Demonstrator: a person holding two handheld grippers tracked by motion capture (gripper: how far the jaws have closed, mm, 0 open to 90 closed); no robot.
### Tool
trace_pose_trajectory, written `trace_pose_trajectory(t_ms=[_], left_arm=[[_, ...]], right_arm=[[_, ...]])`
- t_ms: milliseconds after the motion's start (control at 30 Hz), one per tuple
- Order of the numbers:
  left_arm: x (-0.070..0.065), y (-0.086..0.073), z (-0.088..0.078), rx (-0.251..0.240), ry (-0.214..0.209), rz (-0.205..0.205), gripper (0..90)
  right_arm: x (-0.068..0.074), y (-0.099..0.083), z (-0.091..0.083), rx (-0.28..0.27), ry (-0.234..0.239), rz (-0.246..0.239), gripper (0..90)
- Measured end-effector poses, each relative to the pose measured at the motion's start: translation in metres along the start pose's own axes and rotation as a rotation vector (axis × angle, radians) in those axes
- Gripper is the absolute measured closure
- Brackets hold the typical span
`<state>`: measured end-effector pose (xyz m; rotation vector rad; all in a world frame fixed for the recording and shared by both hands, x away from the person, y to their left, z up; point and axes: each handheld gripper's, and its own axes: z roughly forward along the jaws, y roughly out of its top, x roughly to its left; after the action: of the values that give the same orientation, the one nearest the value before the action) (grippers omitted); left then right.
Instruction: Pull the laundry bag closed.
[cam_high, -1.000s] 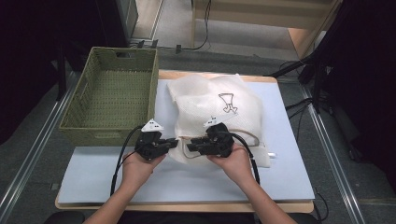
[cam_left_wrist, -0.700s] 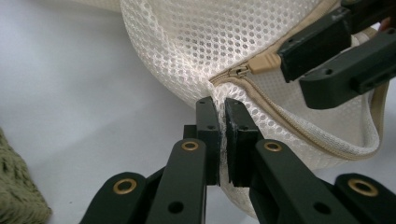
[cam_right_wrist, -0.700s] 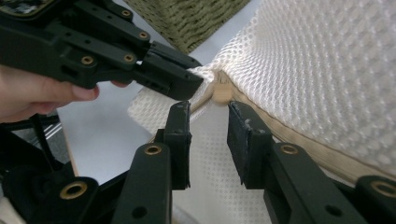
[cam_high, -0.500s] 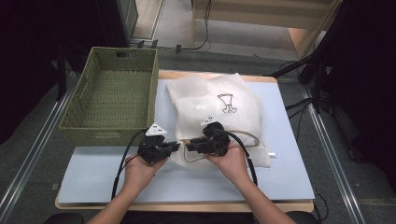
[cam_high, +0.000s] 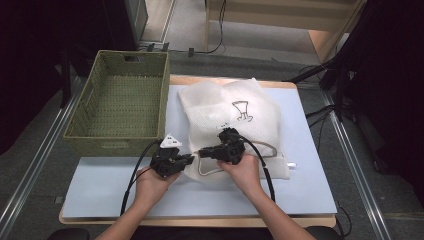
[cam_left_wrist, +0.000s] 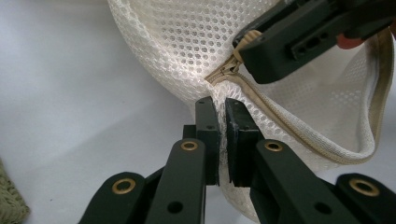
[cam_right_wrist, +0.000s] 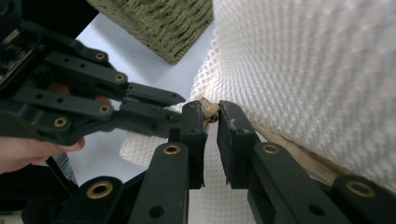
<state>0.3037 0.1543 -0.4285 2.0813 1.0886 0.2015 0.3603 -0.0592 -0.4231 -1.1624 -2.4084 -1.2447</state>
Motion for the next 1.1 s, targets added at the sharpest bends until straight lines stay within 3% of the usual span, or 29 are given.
trace_pose_trajectory(t_ms=[133, 300, 367, 500, 633, 767, 867, 1033, 1100], left_arm=[[0.0, -0.001, 0.001, 0.003, -0.003, -0.002, 86.0], [-0.001, -0.002, 0.003, 0.01, -0.014, -0.008, 85.5], [-0.001, -0.002, 0.004, 0.016, -0.016, -0.006, 85.1], [0.003, -0.002, 0.003, 0.021, -0.038, -0.017, 83.1], [0.006, 0.0, 0.001, 0.026, -0.05, -0.019, 81.6], [0.013, 0.003, 0.002, 0.047, -0.088, -0.053, 69.7], [0.018, 0.005, 0.003, 0.047, -0.101, -0.064, 67.8], [0.021, 0.008, 0.011, 0.063, -0.126, -0.081, 68.8], [0.022, 0.008, 0.012, 0.064, -0.128, -0.085, 74.7]], right_arm=[[-0.001, 0.0, 0.003, 0.0, 0.016, 0.017, 81.9], [-0.001, -0.001, 0.006, 0.013, -0.01, 0.017, 84.1], [-0.003, -0.001, 0.008, 0.008, -0.022, -0.002, 88.2], [0.002, -0.001, 0.005, 0.016, -0.045, -0.061, 88.5], [0.005, -0.001, 0.003, 0.007, -0.049, -0.09, 88.5], [0.008, -0.001, 0.004, 0.013, -0.06, -0.105, 88.5], [0.008, -0.001, 0.004, 0.012, -0.061, -0.114, 88.5], [0.009, -0.002, 0.004, 0.02, -0.062, -0.12, 88.5], [0.009, -0.002, 0.004, 0.021, -0.059, -0.125, 88.4]])
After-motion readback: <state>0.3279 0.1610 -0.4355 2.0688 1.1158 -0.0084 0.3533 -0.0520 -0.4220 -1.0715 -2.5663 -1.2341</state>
